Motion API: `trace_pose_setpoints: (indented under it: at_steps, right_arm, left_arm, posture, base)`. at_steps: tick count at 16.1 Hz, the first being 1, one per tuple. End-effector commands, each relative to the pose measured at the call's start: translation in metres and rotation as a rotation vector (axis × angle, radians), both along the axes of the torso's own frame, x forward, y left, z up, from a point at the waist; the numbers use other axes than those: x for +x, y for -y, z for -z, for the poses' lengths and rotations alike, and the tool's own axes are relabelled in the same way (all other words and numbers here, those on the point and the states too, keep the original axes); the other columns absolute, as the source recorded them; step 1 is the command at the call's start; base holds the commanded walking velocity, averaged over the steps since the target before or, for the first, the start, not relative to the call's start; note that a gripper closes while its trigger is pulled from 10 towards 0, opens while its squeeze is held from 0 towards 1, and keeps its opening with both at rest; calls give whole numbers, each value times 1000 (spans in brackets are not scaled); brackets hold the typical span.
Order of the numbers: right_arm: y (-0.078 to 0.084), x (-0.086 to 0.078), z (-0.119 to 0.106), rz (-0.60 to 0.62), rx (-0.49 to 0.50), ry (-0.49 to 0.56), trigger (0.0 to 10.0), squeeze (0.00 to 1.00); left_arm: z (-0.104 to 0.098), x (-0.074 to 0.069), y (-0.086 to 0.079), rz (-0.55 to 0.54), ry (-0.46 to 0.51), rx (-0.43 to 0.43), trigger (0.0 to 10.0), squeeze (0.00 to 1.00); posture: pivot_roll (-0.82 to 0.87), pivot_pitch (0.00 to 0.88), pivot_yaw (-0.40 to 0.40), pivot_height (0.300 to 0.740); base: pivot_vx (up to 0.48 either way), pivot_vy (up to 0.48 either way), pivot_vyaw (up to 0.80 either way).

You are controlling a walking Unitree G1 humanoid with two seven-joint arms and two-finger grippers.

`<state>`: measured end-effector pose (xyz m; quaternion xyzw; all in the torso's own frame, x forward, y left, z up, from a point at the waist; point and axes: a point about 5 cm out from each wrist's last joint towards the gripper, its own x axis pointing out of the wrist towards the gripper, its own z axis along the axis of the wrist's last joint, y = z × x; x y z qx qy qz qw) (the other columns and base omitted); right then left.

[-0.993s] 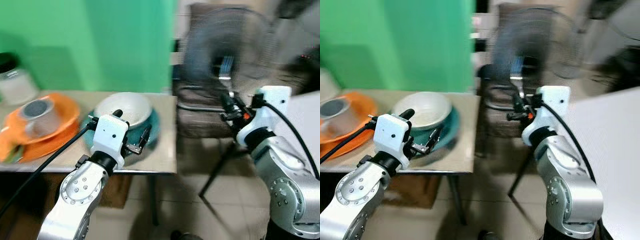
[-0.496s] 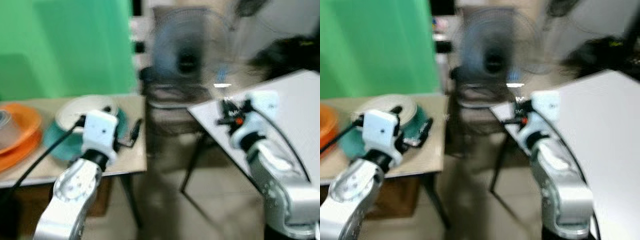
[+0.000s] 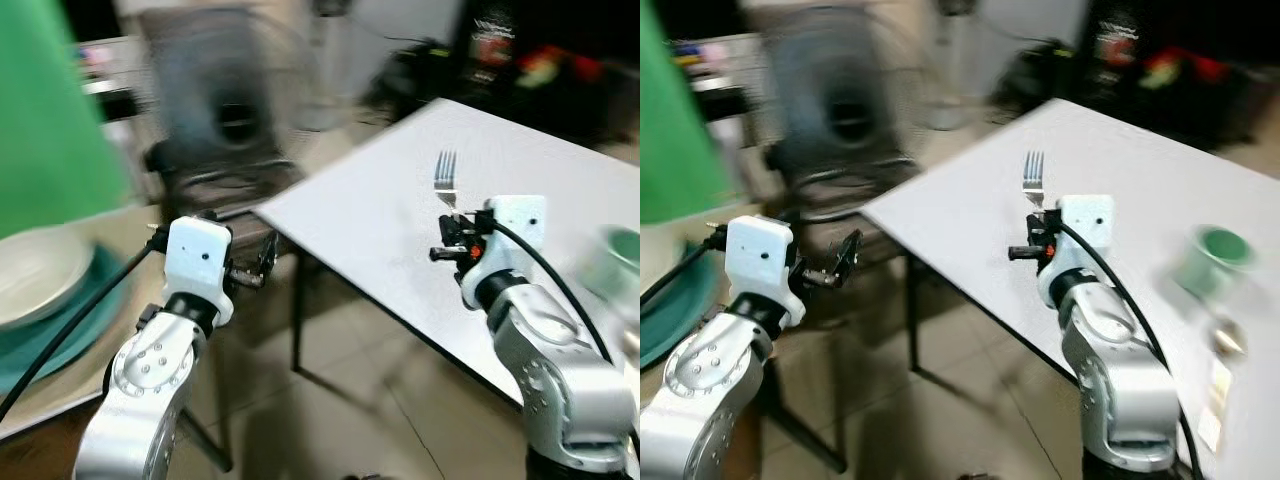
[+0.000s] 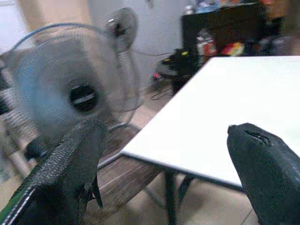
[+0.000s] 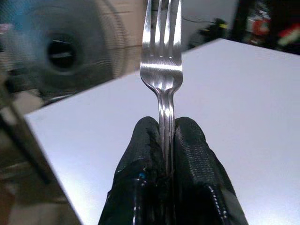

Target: Setting the table

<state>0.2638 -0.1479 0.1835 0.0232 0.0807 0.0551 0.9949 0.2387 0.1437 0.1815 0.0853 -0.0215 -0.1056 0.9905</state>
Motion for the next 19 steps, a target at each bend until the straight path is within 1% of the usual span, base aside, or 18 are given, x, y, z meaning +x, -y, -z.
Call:
trace_pose_setpoints:
  at_steps: [1,4,9,10,11,13,17,19]
  right_arm:
    - [-2,2,-1,2,7,-6,10000,0]
    - [-4,1,1,9,21,-17,10000,0]
    - [-5,-1,2,20,26,-29,10000,0]
    - [-6,-1,1,15,26,-34,10000,0]
    - [-9,0,1,-9,24,-40,10000,0]
    - [-13,0,0,-35,35,-45,10000,0]
    - [-23,0,4,-112,34,-70,10000,0]
    - [-28,2,4,-143,40,-74,10000,0]
  left_arm:
    - [2,4,-2,-15,-19,6,10000,0]
    - [0,10,-4,-20,-17,12,10000,0]
    - [0,13,-6,-18,-19,18,10000,0]
    - [1,14,-7,-29,-28,11,10000,0]
    - [1,12,-7,-45,-33,-18,10000,0]
    - [3,11,-9,-57,-50,-23,10000,0]
    - [3,7,-13,-57,-41,-50,10000,0]
    - [2,7,-16,-61,-42,-63,10000,0]
  posture:
    - [-78,7,1,740]
    - [-78,14,7,740]
    - [-85,16,15,740]
    - [-86,15,14,740]
    - [-86,16,10,740]
    - [-83,16,3,740]
    - [-73,16,-10,740]
    - [-66,13,-12,740]
  base:
    - [0,266,-800]
    - [0,386,-800]
    - [0,406,-800]
    - [0,0,-450]
    - [0,0,0]
    - [0,0,0]
    - [0,0,0]
    - [291,0,0]
